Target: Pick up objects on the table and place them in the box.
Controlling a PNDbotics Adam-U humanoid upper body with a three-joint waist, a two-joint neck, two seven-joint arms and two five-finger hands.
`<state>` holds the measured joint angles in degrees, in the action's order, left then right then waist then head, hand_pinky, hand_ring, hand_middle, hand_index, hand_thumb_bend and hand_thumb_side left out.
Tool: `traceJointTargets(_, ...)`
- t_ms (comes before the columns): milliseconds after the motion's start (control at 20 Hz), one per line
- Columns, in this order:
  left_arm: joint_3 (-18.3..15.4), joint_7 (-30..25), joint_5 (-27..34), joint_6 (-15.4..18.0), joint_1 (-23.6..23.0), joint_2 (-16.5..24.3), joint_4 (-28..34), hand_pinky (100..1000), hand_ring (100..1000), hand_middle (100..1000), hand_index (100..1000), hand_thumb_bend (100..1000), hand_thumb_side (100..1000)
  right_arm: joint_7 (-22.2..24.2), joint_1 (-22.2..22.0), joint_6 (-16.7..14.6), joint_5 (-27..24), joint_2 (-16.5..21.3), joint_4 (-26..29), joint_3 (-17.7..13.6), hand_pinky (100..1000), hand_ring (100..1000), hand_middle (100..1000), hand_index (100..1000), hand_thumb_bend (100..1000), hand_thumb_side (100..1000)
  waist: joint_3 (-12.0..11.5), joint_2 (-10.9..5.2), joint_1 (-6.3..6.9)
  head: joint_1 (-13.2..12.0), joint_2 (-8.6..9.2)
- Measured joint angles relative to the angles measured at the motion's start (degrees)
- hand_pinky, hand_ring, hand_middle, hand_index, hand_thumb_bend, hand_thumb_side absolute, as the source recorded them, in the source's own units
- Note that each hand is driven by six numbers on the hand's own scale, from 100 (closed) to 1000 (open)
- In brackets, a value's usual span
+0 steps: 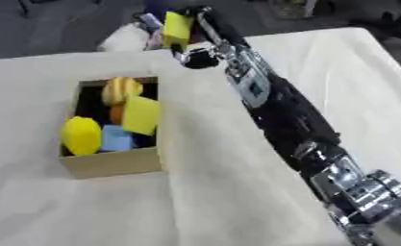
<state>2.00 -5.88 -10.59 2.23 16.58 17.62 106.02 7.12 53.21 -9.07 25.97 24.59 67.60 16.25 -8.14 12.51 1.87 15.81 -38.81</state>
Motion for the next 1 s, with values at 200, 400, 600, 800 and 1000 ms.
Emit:
traceJointTargets(200,-1.09,1.09,-0.02,-0.08,-0.67,0.00,0.73,785,615,615,812,739,569,10.63,-0.15,-2.52,-0.69,-0.20,3.33,3.61,714,715,494,639,100,100,-0.02,-0.31,-0.19,0.13,0.00)
traceJointTargets(400,-2.17,2.41,-0.03,-0.30,-1.20,0.01,1.74,784,613,613,812,739,566,20.98,-1.08,-5.74,0.00,-1.18,5.27,6.26,735,761,584,744,100,168,0.51,-0.87,-0.25,0.06,-0.23)
traceJointTargets(600,-2.40,2.93,-0.02,-0.41,-1.26,0.01,2.14,784,613,613,812,739,566,27.77,-1.08,-6.98,1.55,-3.70,4.71,6.89,744,782,641,838,100,273,0.69,-1.22,-0.27,0.02,-0.43)
traceJointTargets(800,-2.38,2.93,0.02,-0.42,-1.11,-0.02,2.17,784,613,613,813,739,567,29.94,0.05,-7.13,4.91,-6.87,0.69,6.08,750,793,686,873,100,318,0.42,-1.52,-0.27,0.29,-0.43)
traceJointTargets(1000,-2.22,2.85,0.07,-0.44,-0.94,-0.05,2.20,785,613,613,813,737,568,27.52,0.31,-5.67,11.11,-9.42,-5.81,4.56,753,800,732,921,100,334,-0.12,-1.58,-0.27,0.68,-0.41)
